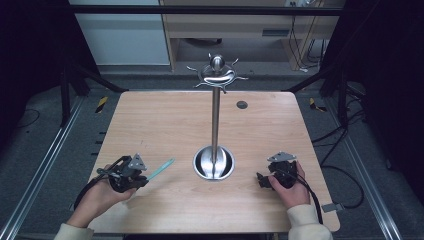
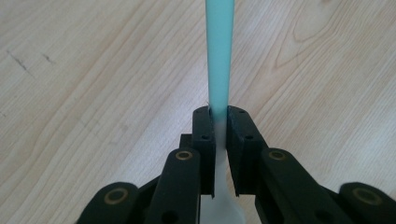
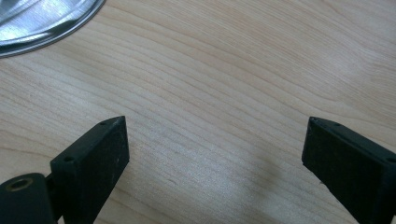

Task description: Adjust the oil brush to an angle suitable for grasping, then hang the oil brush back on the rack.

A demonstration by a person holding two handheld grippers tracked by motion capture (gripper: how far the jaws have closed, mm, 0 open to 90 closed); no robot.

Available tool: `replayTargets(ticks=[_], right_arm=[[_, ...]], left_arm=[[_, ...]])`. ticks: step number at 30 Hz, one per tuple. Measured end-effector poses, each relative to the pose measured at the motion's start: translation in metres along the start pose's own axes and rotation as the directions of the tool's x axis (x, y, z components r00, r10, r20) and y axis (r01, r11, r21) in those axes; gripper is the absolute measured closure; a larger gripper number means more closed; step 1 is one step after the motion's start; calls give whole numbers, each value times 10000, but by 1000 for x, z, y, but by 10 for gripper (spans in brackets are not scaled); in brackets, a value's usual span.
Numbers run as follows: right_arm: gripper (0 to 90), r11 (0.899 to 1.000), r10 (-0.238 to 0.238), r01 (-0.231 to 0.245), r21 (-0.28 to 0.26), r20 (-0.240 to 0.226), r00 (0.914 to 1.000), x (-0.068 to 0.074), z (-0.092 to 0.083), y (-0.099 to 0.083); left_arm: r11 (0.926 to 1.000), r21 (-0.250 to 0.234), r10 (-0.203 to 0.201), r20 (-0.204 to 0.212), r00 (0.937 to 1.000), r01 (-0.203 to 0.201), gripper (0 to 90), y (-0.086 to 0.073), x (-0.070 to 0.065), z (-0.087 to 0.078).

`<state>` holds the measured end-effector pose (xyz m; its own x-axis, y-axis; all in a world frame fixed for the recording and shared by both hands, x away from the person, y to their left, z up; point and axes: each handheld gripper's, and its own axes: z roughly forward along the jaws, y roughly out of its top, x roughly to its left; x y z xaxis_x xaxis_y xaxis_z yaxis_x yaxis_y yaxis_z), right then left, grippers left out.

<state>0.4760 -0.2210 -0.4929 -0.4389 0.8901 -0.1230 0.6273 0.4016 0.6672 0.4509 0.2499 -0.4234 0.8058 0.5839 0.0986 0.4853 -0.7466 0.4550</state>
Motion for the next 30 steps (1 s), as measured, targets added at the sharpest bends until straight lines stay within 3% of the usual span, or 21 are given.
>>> replayTargets(ticks=[8, 14, 17, 19, 20, 24, 25, 30], right_arm=[[80, 10000, -42, 42, 49, 0, 10000, 1, 1, 1], [80, 10000, -45, 45, 64, 1, 10000, 1, 1, 0], [80, 10000, -55, 55, 70, 3, 10000, 1, 1, 0], [80, 10000, -42, 42, 76, 6, 10000, 1, 2, 0], [80, 9999, -78, 78, 70, -8, 10000, 1, 2, 0], [80, 9999, -54, 53, 114, 17, 10000, 2, 2, 0], [80, 9999, -54, 53, 114, 17, 10000, 2, 2, 0], [80, 9999, -89, 89, 143, 5, 10000, 2, 3, 0]], left_arm=[[9962, -854, -197, -224, 9996, 177, 820, 0, -6, -6], [9857, -1645, -446, -428, 9981, 370, 820, 3, -8, -14], [9741, -2250, -322, -471, 9984, 209, 820, 5, -10, -18], [9714, -2362, -355, -495, 9981, 228, 820, 5, -11, -18], [9648, -2618, -422, -568, 9975, 259, 820, 5, -11, -19], [9505, -3081, -627, -621, 9961, 407, 820, 6, -11, -25], [9505, -3081, -627, -621, 9961, 407, 820, 6, -11, -25], [9228, -3810, -920, -738, 9930, 572, 820, 9, -12, -38]])
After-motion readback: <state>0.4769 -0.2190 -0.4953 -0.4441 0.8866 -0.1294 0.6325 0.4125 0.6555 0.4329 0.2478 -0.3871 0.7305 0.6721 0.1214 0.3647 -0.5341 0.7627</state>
